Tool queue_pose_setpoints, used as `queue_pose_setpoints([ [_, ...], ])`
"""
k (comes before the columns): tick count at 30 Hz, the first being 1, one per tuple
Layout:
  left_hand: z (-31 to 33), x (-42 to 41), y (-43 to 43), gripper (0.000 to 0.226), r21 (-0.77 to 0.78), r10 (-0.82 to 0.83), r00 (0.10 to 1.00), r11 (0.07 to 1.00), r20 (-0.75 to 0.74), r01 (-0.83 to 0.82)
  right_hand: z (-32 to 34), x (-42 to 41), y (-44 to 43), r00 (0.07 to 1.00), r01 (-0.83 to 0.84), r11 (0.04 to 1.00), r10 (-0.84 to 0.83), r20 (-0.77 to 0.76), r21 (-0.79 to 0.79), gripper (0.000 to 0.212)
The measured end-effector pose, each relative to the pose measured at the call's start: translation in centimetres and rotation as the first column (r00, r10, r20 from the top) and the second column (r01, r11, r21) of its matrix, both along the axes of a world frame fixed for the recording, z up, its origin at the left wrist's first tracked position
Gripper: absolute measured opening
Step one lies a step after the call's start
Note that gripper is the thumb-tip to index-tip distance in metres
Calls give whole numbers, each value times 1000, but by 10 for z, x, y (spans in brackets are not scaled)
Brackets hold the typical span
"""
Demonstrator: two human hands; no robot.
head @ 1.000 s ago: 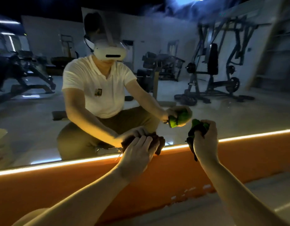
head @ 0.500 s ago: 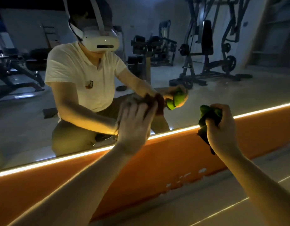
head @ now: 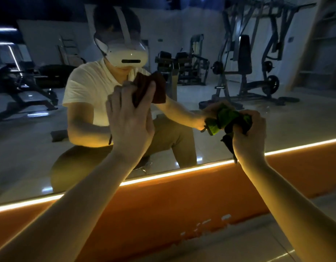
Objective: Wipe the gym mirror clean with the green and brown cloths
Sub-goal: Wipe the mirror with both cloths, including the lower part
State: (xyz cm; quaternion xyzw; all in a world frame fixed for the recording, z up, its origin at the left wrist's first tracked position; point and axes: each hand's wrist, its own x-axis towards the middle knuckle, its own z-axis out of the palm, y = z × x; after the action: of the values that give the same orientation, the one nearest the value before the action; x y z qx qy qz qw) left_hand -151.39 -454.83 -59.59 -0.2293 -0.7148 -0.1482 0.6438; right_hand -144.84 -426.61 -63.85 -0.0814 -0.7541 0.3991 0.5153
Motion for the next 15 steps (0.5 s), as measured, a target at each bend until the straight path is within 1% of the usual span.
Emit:
queue_pose_setpoints([
  [2, -25, -2, 14, 48, -112, -36, 999, 993, -8, 34, 0, -7, 10, 999, 35, 999, -35, 3, 15, 32],
  [4, -74, 4, 26, 57, -272, -60, 997, 960, 43, 70, 2, -10, 17, 999, 37, 999, -37, -7, 36, 35],
  [6, -123, 16, 34, 54, -413, -58, 992, 905, 109, 99, 2, -10, 21, 1000, 19, 998, -20, 4, 55, 37],
  [8, -155, 23, 41, 51, -533, -23, 981, 837, 191, 123, 1, -9, 26, 1000, 5, 996, -6, 6, 88, 38],
  [9, -158, 24, 41, 50, -571, 12, 968, 809, 249, 137, 0, -8, 28, 1000, -1, 994, 1, 1, 112, 38],
  [10, -152, 24, 40, 47, -594, 56, 959, 795, 277, 125, 0, -8, 31, 1000, -6, 990, 8, -12, 138, 37],
  [11, -140, 19, 38, 46, -613, 94, 958, 784, 271, 96, 2, -9, 35, 1000, -7, 987, 11, -26, 158, 36],
  [12, -123, 15, 37, 47, -621, 117, 962, 781, 246, 64, 4, -11, 39, 999, -6, 986, 13, -42, 169, 35],
  [13, -100, 10, 37, 50, -602, 70, 978, 796, 197, 65, 7, -12, 44, 998, -1, 986, 10, -55, 165, 35],
  [14, -74, 7, 40, 54, -567, 33, 991, 822, 132, 48, 9, -14, 49, 997, 3, 989, 8, -70, 151, 34],
  [15, -47, 5, 47, 56, -497, -1, 998, 867, 65, 33, 12, -15, 54, 996, 6, 992, 6, -89, 129, 34],
])
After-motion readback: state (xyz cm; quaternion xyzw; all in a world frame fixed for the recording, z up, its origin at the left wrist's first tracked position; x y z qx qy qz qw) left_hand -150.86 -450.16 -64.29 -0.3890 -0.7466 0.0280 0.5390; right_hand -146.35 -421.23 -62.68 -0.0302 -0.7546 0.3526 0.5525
